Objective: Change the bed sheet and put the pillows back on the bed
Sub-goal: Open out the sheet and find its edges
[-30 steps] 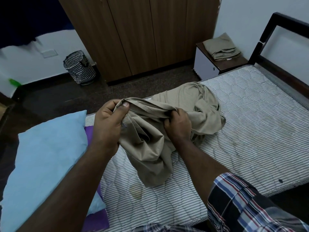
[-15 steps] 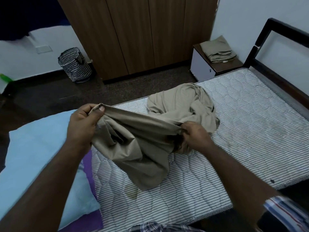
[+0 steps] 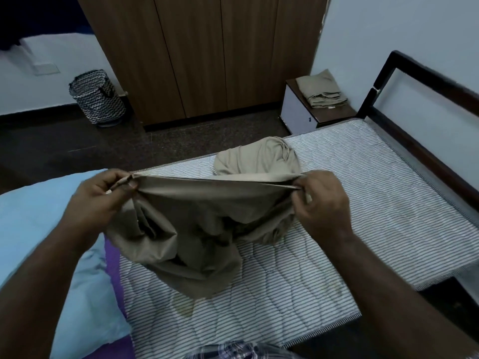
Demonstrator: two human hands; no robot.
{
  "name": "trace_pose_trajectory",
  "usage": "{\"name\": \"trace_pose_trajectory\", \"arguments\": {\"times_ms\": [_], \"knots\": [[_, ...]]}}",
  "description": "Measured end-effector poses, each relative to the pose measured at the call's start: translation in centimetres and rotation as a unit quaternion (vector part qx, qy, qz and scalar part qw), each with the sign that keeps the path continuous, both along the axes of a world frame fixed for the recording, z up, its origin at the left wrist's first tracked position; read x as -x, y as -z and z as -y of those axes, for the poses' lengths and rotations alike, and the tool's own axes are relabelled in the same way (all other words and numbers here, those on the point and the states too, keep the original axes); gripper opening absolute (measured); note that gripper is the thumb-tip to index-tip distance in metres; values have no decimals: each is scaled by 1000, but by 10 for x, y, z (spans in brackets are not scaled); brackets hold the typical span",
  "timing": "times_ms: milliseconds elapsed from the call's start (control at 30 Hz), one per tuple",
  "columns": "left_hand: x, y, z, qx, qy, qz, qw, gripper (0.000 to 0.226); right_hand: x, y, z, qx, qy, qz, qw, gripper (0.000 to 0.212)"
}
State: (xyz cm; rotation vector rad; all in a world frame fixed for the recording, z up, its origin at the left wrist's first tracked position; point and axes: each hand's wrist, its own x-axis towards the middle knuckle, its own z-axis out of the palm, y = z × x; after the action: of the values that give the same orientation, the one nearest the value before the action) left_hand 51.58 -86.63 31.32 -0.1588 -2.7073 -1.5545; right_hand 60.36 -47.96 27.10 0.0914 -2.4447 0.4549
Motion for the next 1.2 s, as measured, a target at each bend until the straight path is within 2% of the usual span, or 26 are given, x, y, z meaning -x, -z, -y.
{"name": "trace_pose_trajectory", "arguments": {"times_ms": [100,167,200,267,333,400,433,533,633,700,800,867,967,1067,1200], "knots": [[12,14,-7,82,6,25,996,11,-1,8,6,-7,-18,123,992,28],[22,27,-12,166,-11,28,986,20,2,2,11,33,-39,88,995,24],[26,30,-16,204,-30,23,978,17,3,-4,16,49,-50,74,995,20],[32,32,-26,253,-63,8,966,16,8,-12,24,71,-59,131,987,20],[31,30,-39,265,-55,-18,963,35,9,-11,30,96,-86,214,968,23],[19,25,-61,236,12,-38,971,52,9,-11,35,110,-110,205,966,23],[8,23,-77,209,76,-45,974,56,9,-12,36,118,-118,195,967,22],[-27,24,-129,159,282,-10,946,74,10,-15,41,114,-140,202,963,21],[-30,39,-151,131,333,44,933,88,9,-15,40,129,-164,236,949,25],[-23,41,-158,98,327,61,938,77,7,-15,37,153,-175,257,938,24],[-16,35,-167,82,304,52,948,29,6,-13,29,219,-182,264,922,21],[-14,30,-168,91,272,31,957,11,7,-10,20,244,-180,253,919,21],[-13,24,-163,76,252,27,964,12,13,8,6,209,-148,238,937,34],[-12,23,-157,37,241,32,969,11,20,32,3,139,-95,200,965,35],[-7,23,-149,48,219,26,974,16,27,48,15,154,-51,105,981,33]]}}
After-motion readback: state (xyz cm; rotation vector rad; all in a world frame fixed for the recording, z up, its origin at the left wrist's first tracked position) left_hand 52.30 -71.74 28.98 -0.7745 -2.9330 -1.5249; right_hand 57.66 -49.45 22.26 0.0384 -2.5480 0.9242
